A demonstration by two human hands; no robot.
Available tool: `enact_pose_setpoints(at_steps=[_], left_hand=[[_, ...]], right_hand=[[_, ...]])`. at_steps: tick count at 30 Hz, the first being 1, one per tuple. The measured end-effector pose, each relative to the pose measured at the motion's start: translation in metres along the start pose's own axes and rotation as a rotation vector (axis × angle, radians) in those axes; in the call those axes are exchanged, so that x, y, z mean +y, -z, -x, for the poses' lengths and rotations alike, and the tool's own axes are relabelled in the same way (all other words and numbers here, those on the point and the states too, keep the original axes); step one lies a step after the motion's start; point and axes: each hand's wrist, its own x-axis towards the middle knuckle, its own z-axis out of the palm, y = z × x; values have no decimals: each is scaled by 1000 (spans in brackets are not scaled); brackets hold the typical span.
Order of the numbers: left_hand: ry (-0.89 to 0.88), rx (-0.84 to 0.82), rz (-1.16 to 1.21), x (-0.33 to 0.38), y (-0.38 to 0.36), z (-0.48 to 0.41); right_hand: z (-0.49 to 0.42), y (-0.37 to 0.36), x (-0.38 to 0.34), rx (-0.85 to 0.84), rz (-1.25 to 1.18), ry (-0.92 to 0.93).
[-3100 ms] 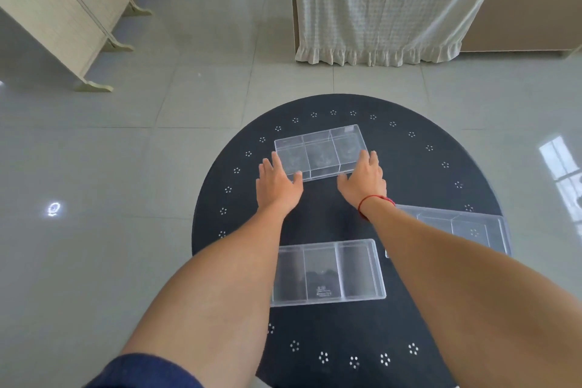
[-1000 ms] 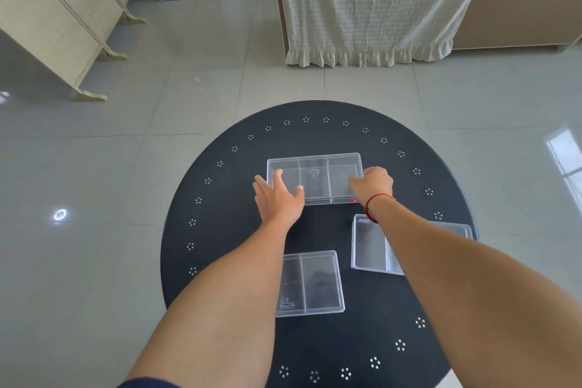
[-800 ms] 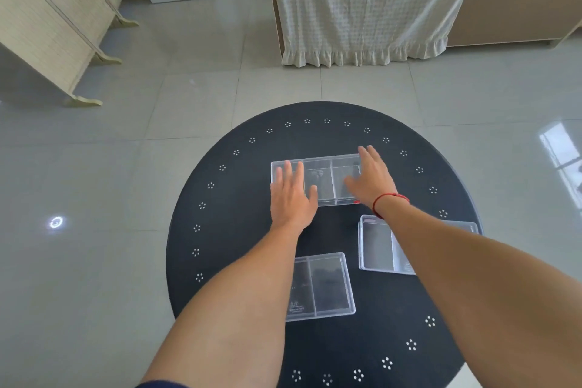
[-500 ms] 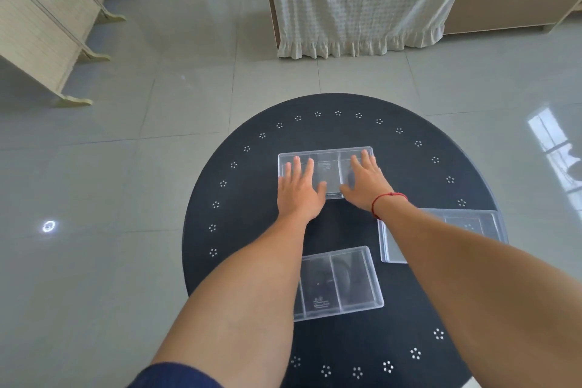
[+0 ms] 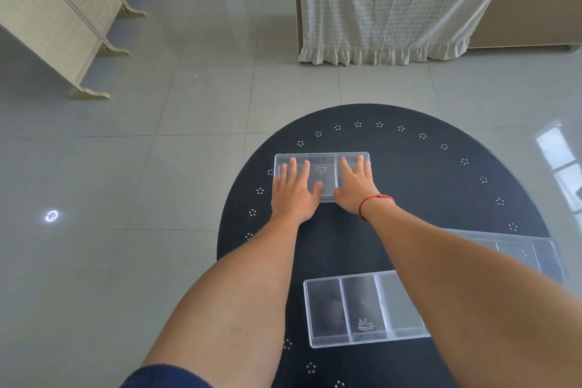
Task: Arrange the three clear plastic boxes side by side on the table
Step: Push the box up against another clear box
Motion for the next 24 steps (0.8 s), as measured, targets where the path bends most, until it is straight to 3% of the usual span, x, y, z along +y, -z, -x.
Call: enact_pose_setpoints(at_steps=[12,24], left_hand=[[38,219,-14,-42,12,-14],[3,210,-23,-62,21,-29]], right_hand=[[-21,-19,-49,76,36,74],[-27,-20,-73,89,2,21]])
